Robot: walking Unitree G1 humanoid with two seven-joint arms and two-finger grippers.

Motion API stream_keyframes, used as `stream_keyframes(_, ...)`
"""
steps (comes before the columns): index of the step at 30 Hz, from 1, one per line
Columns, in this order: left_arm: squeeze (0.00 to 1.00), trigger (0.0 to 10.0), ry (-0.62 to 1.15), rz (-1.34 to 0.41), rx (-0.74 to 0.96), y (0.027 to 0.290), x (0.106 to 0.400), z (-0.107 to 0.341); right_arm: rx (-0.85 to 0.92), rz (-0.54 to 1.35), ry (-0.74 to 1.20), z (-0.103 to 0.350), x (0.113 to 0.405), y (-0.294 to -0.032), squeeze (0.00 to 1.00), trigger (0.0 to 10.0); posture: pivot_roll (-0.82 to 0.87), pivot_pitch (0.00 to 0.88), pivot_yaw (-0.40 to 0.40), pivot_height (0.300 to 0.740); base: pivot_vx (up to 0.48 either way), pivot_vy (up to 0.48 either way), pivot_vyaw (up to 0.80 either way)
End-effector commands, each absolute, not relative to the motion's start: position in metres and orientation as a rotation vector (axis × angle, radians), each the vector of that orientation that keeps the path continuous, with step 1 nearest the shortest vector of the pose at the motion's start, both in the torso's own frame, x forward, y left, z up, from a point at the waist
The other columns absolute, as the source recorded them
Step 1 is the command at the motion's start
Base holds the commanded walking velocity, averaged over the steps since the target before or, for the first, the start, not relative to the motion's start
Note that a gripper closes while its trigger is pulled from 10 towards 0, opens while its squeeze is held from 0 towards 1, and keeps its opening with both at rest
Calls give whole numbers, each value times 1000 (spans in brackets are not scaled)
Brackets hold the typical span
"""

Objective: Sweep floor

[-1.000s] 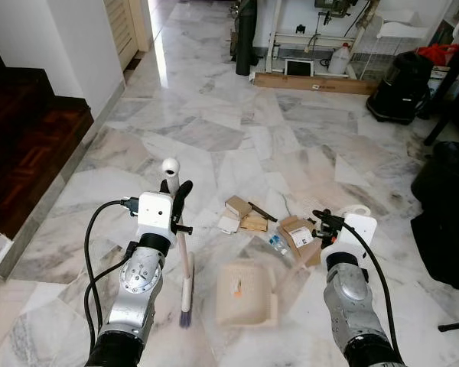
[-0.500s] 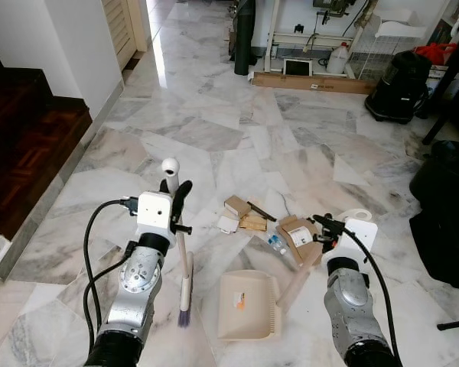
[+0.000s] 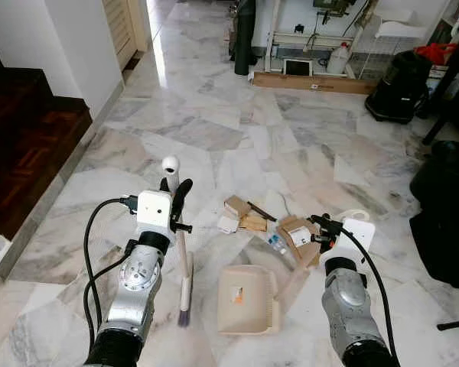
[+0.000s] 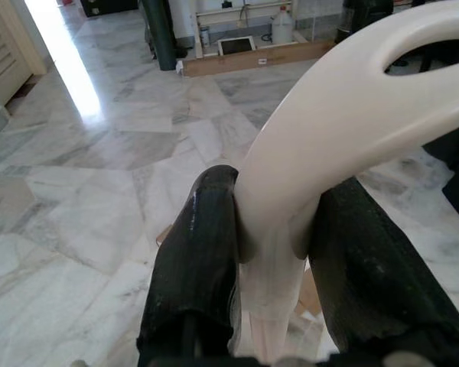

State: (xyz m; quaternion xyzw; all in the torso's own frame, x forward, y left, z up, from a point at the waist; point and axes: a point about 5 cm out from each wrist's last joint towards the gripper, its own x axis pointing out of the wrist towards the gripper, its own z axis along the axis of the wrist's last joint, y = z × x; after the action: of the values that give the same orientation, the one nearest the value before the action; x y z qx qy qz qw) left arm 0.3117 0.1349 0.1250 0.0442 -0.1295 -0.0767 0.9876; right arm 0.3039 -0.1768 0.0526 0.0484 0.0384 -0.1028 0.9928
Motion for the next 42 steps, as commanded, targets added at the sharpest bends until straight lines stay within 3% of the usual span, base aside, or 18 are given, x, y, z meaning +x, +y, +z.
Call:
stream_keyframes(1,0,10000,-283,-155,75,135,316,133,111,-200,14,67,310,-176,0,10000,-49,81,-30,740,0,409,-631)
stream_keyframes(28,0,10000,-285,-167,71,136,319,136,113,-181,-11,71,314,-169,0,10000,-42,100,-22,740,0,432,-212)
stream_keyframes(38,0,10000,-288,-169,72,136,320,137,114,-177,-16,72,315,-168,0,10000,-42,105,-20,740,0,425,-577)
stream_keyframes(42,0,10000,-293,-176,82,135,320,138,102,-179,-17,72,315,-168,0,10000,-43,106,-20,740,0,0,0)
